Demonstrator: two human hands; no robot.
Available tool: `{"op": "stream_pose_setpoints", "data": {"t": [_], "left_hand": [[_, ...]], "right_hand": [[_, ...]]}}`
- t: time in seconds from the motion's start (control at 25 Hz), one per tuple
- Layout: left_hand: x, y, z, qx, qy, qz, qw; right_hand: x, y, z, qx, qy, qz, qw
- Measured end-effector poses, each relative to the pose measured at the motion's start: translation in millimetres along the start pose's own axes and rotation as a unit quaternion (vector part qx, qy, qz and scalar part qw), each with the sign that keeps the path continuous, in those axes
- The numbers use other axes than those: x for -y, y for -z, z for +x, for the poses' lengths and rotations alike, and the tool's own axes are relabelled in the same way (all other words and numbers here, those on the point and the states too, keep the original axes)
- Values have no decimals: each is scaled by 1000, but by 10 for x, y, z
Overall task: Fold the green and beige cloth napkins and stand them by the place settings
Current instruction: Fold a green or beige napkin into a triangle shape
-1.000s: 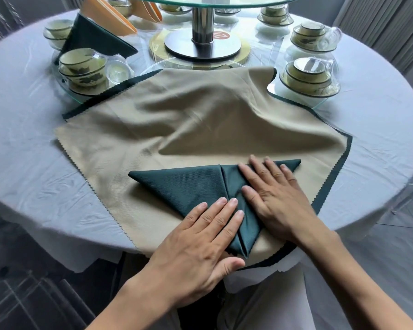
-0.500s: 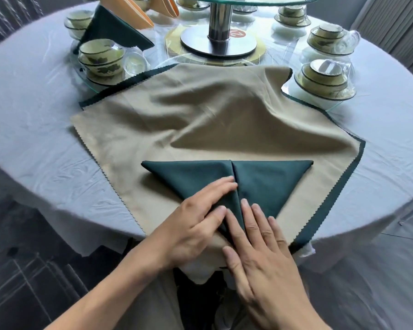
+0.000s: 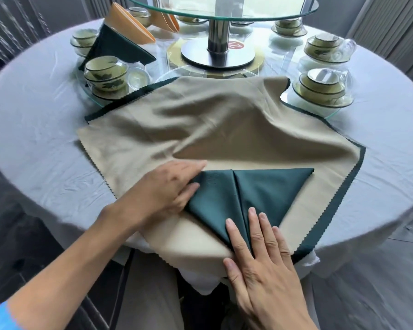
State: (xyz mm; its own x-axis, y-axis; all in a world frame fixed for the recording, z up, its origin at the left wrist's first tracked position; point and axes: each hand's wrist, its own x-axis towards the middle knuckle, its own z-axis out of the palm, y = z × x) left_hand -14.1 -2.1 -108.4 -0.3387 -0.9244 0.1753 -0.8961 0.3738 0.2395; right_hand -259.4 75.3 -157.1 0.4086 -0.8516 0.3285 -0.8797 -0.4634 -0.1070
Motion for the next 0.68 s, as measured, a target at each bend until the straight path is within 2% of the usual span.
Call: {"op": "stream_pose_setpoints", "data": {"t": [0.08, 0.16, 0.24, 0.36, 0.44, 0.52, 0.6, 0.68], "left_hand": [[-186, 65, 325, 77, -45, -98, 991], [-303, 126, 631, 172, -67, -142, 972], [-327, 186, 870, 242, -46, -200, 948], [-316, 249, 1022, 292, -8, -255, 922], [-302, 263, 1015, 293, 0, -270, 917], [-288, 304, 943, 270, 13, -331, 904], [-307, 421, 848, 233, 27, -416, 878], [-393, 597, 752, 184, 18, -463, 867]], "right_hand": [[-9, -3, -2, 2, 0, 4, 1000], [-10, -8, -7, 1, 2, 8, 1000], [-19, -14, -21, -8, 1, 13, 1000], [-14, -3, -33, -2, -6, 28, 1000], [-11, 20, -32, 8, -3, 54, 998], [8, 63, -32, -4, -9, 114, 993], [65, 231, 23, -38, -79, 237, 967], [145, 455, 139, -55, -179, 325, 927]]}}
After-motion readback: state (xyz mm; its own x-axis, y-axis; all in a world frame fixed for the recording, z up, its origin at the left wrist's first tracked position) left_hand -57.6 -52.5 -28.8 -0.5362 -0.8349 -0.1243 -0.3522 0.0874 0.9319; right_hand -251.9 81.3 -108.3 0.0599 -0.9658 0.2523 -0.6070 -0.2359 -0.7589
